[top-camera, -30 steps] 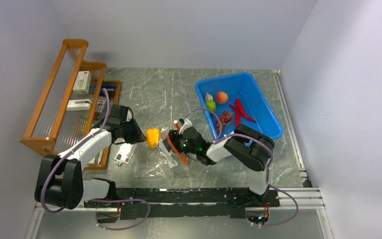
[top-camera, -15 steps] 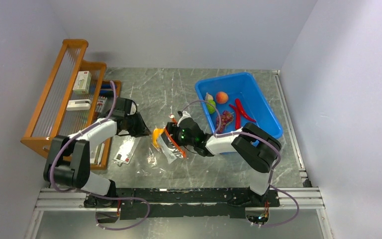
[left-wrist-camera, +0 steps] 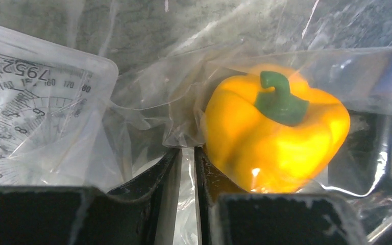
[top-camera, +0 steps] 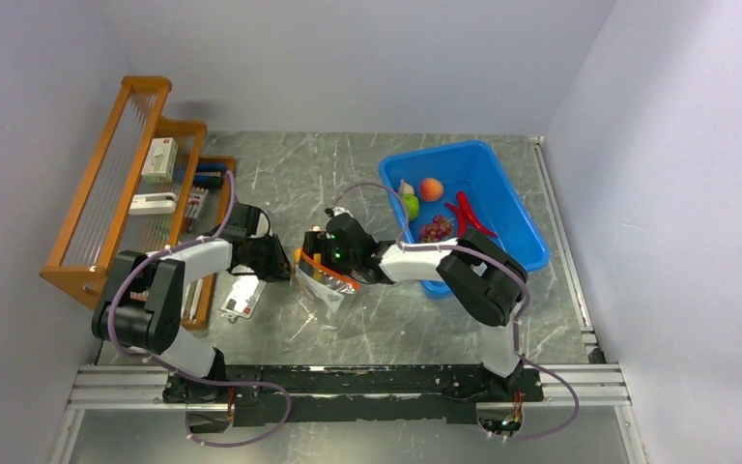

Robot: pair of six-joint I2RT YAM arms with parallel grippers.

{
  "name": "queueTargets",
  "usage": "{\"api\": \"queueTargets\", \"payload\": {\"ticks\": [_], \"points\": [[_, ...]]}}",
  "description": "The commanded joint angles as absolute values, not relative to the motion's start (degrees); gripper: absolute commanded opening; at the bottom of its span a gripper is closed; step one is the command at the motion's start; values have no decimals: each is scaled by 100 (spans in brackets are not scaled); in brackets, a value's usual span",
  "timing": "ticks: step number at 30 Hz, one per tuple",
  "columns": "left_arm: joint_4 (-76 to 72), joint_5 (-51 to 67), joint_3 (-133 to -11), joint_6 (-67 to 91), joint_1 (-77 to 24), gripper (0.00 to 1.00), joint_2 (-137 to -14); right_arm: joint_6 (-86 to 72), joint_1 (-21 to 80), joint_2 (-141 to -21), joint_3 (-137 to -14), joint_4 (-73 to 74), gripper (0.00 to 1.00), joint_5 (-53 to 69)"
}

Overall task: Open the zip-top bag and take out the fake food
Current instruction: Pick up the fake vegetable from the zipper food storage bag.

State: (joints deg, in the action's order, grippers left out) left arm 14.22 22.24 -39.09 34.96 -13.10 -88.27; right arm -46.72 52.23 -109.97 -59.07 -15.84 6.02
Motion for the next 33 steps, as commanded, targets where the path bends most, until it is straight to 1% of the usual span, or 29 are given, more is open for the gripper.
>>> {"api": "queueTargets", "payload": {"ticks": [1,2,5,8,12,14,21,25,30,31,32,33], "points": [[1610,1949,-3855,3564,-1393,28,-8606,-4077,5252,-11234,-6822,148,81,518],[1803,1495,-3896,3667,-1394,30,-8417,-4004,5262,-11174,-6827,231,81,435],[2119,733,-4027,3940,-1380,34,-7830,-3914,5197,-10984,-6624,105,80,450],[2187,597,-4223,3916,-1346,38,-7508,-3732,5064,-11087,-6915,628,80,645],[2298,570,-4626,3919,-1323,40,-7605,-3352,5054,-11143,-7246,944,81,709],[2106,782,-4721,4003,-1311,41,-7726,-3285,5055,-11100,-7293,974,82,817],[792,2116,-4525,4550,-1310,42,-8413,-3313,5053,-10934,-7066,683,82,1278],[807,2398,-4473,4464,-1331,41,-8896,-3333,5014,-10754,-6875,387,82,1330],[882,2407,-4225,4226,-1405,40,-9041,-3128,4983,-10576,-6800,227,84,1162],[837,2433,-4140,4213,-1413,40,-9029,-3107,4988,-10616,-6864,304,94,1126],[776,2465,-4071,4198,-1415,40,-9023,-3089,4984,-10681,-6943,395,98,1099],[739,2503,-4011,4193,-1423,39,-9035,-3082,4982,-10758,-6996,476,98,1100]]}}
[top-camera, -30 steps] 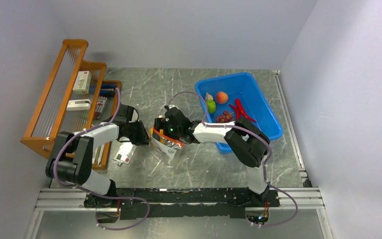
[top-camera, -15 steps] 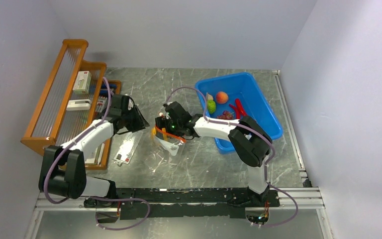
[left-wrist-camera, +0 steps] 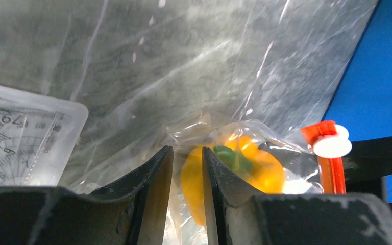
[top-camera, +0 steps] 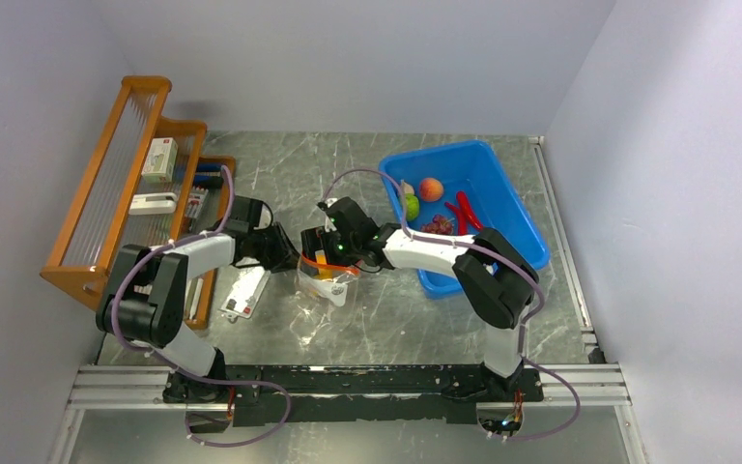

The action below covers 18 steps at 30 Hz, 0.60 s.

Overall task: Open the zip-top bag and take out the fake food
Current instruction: Pick up the fake vegetable from the zipper food storage bag.

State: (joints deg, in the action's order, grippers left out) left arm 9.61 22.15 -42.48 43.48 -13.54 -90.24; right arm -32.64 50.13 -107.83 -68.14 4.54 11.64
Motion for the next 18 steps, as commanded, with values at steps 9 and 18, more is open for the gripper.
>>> {"api": "queueTargets", "payload": {"ticks": [9,18], "points": [[820,2255,-3698,4322,-1433,38,-8841,-3101,5236,-11007,-6824,947,86,838],[1747,1561,-3953,4124,-1430,40,-8067,-2972,5430,-10769,-6629,1252,85,541]]}}
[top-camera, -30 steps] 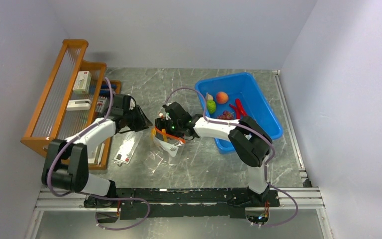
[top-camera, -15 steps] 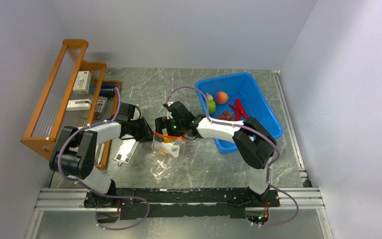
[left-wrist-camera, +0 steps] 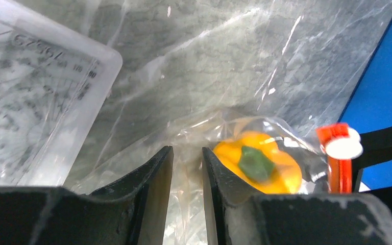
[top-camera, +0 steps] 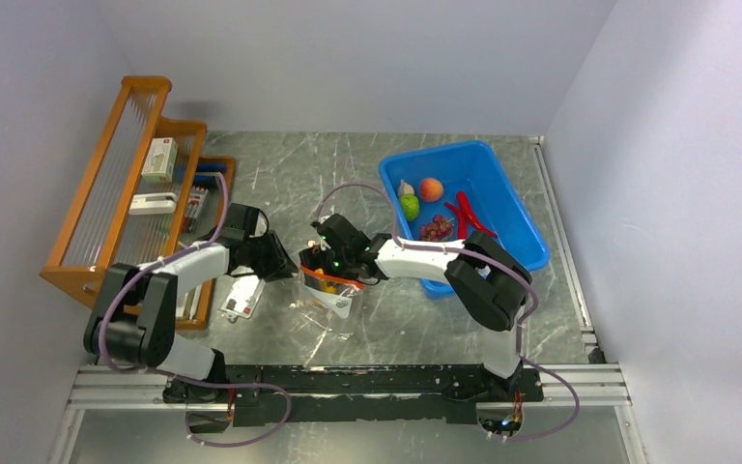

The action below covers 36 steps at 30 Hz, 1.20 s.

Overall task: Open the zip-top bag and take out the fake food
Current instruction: Pick up the fake vegetable from the zipper food storage bag.

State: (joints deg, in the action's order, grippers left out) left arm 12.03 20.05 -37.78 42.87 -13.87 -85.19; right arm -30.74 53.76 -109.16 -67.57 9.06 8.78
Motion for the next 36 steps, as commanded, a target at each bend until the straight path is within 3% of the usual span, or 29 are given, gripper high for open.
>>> {"api": "queueTargets", "payload": {"ticks": [1,4,7,10,17,31,34,36], "points": [[1812,1511,-3955,4102,-1432,40,-7917,-3013,5431,-10750,-6601,1230,82,454],[2254,993,-3995,4193,-1433,42,-7348,-3188,5431,-10694,-6545,1135,70,304],[2989,348,-4099,4408,-1428,54,-6831,-3368,5426,-10555,-6419,870,62,387],[3375,268,-3938,4686,-1433,61,-6368,-3612,5423,-10434,-6183,470,60,481],[3637,582,-3183,5314,-1433,68,-5553,-4155,5377,-10428,-5690,-68,61,632],[2878,1315,-2237,5628,-1468,65,-5385,-4399,5234,-10384,-5400,-463,58,1074],[2426,1607,-1993,5707,-1466,57,-5403,-4336,5230,-10273,-5359,-660,57,1283],[2294,1654,-1958,5708,-1472,45,-5400,-4246,5230,-10154,-5329,-773,56,1429]]}}
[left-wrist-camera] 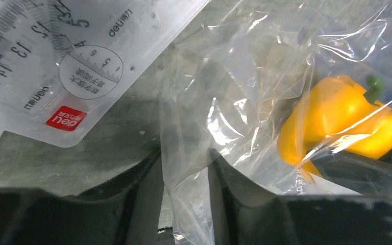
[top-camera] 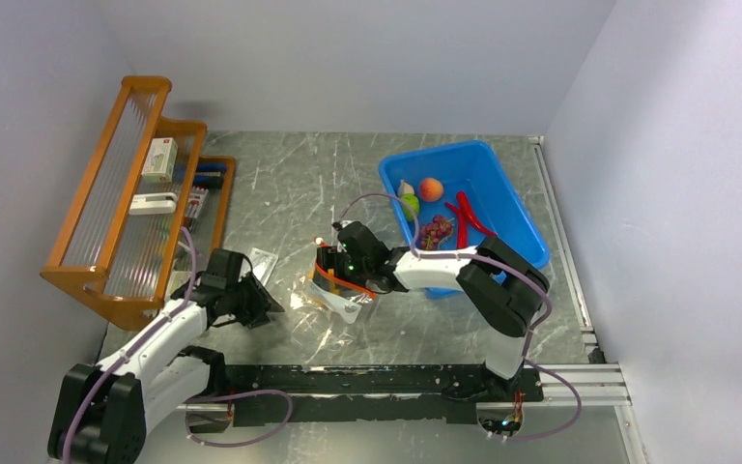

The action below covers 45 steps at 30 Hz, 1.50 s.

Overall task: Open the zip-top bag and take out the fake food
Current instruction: Pick up the fake vegetable from the zipper food storage bag.

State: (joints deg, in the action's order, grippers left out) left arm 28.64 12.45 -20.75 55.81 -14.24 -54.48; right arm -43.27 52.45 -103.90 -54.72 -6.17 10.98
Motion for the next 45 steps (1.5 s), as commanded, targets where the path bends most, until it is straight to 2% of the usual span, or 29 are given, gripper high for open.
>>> {"api": "queueTargets", "payload": {"ticks": [1,9,10,17,24,31,39,45], "points": [[2343,1588,-1998,5674,-1476,41,-5385,-4229,5230,-10075,-5308,-806,56,1441],[2796,962,-2357,5529,-1476,8,-5183,-4128,5236,-9451,-5007,-905,54,1103],[2844,904,-2396,5522,-1476,7,-5173,-4107,5231,-9378,-4969,-884,54,1026],[3220,353,-2573,5526,-1475,7,-4888,-3835,5206,-8709,-4600,-783,53,485],[3333,-8,-2625,5598,-1469,7,-4594,-3507,5157,-8145,-4216,-1022,52,527],[3121,91,-3024,5069,-1468,7,-4997,-3492,5155,-8050,-4198,-937,52,545],[3187,-290,-3398,4652,-1468,7,-5329,-3451,5121,-7219,-4230,-201,52,-924],[3413,82,-3608,4340,-1472,18,-5871,-3429,4685,-6326,-4146,412,49,-1599]]}}
